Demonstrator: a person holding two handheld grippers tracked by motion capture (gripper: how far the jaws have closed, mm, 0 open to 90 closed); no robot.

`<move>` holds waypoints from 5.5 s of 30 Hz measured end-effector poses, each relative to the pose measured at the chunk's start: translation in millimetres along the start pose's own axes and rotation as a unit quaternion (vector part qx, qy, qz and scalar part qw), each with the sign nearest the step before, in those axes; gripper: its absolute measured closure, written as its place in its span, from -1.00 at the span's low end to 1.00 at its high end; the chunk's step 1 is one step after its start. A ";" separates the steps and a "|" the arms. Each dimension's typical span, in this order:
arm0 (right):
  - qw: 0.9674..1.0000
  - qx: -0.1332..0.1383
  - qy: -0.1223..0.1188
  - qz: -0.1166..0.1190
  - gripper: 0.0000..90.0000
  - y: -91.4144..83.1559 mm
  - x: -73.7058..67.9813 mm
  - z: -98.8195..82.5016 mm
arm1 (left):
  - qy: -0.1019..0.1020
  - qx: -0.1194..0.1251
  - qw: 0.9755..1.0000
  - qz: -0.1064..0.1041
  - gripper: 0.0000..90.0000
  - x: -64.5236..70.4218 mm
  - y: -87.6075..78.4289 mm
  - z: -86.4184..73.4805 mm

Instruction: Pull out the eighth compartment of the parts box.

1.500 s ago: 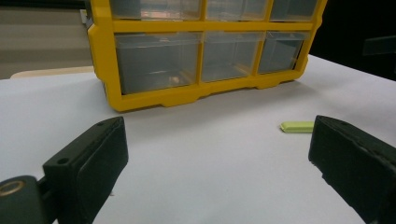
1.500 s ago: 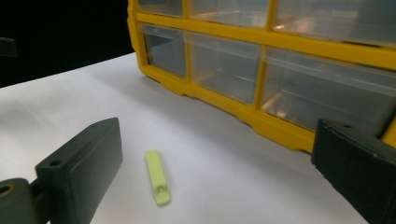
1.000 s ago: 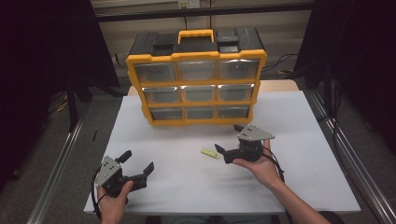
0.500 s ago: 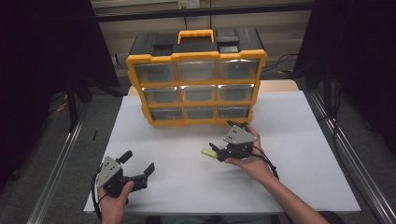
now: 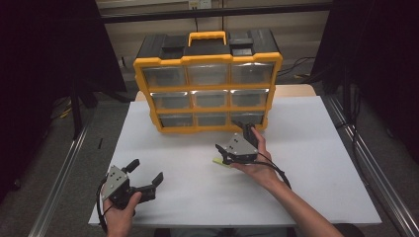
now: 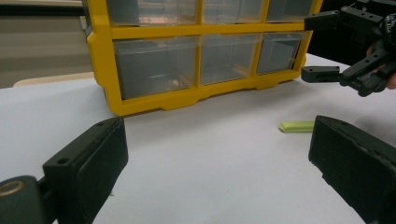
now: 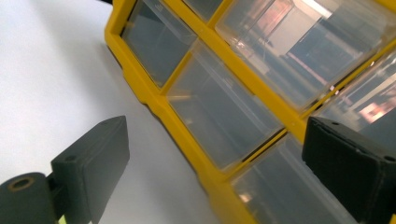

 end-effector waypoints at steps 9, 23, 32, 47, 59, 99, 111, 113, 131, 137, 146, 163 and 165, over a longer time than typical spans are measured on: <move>0.996 -0.007 -0.078 -0.043 -0.80 12.3 5.5 3.7 | 0.002 0.000 1.000 0.000 -0.89 0.6 0.2 -0.2; 0.970 -0.032 -0.231 -0.061 -0.73 33.9 -11.6 7.4 | 0.001 -0.002 1.000 -0.003 -0.89 -0.1 0.1 -0.4; 0.951 -0.055 -0.291 -0.091 -0.64 44.1 -10.9 1.7 | -0.001 -0.001 1.000 -0.004 -0.89 0.2 0.2 -0.5; 0.925 -0.093 -0.348 -0.119 -0.23 55.7 -3.6 -9.0 | -0.001 0.000 1.000 -0.002 -0.89 -0.3 0.0 -0.4; 0.923 -0.114 -0.350 -0.110 0.15 64.1 -4.0 -14.1 | -0.004 0.002 1.000 -0.006 -0.89 -0.4 0.2 -0.5; 0.910 -0.116 -0.370 -0.146 0.74 68.8 -1.0 -9.9 | -0.006 0.001 1.000 0.001 -0.89 -2.8 -0.8 -0.6; 0.910 -0.112 -0.374 -0.143 0.73 63.4 -0.7 -6.6 | -0.003 0.001 1.000 0.001 -0.89 -2.1 -1.5 -0.3; 0.913 -0.113 -0.367 -0.141 0.73 62.7 -1.4 -7.0 | -0.003 0.003 1.000 0.004 -0.89 -2.2 -1.8 -0.1; 0.915 -0.101 -0.366 -0.137 0.73 51.9 -7.3 -5.8 | -0.007 0.003 1.000 0.004 -0.90 -2.0 -1.8 0.0; 0.915 -0.098 -0.367 -0.134 0.73 48.4 -9.7 -5.6 | -0.003 0.005 1.000 0.012 -0.90 -4.5 -3.4 0.6; 0.915 -0.091 -0.371 -0.128 0.73 42.7 -12.3 -4.4 | -0.001 0.006 1.000 0.011 -0.89 -2.8 -3.0 0.4; 0.915 -0.077 -0.374 -0.129 0.73 31.5 -18.6 -2.9 | -0.002 0.007 1.000 0.006 -0.89 0.0 -3.3 1.0; 0.916 -0.077 -0.372 -0.132 0.73 30.4 -19.1 -2.9 | -0.002 0.008 1.000 0.005 -0.89 0.1 -3.2 1.1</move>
Point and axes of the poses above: each handheld gripper's, and its own axes: y roughly forward along the jaws, z roughly out of its top, x roughly to its right, the point moved 3 cm from there along y, roughly forward along the jaws, and after that the axes turned 10 degrees about -y, right-handed, at the moved point
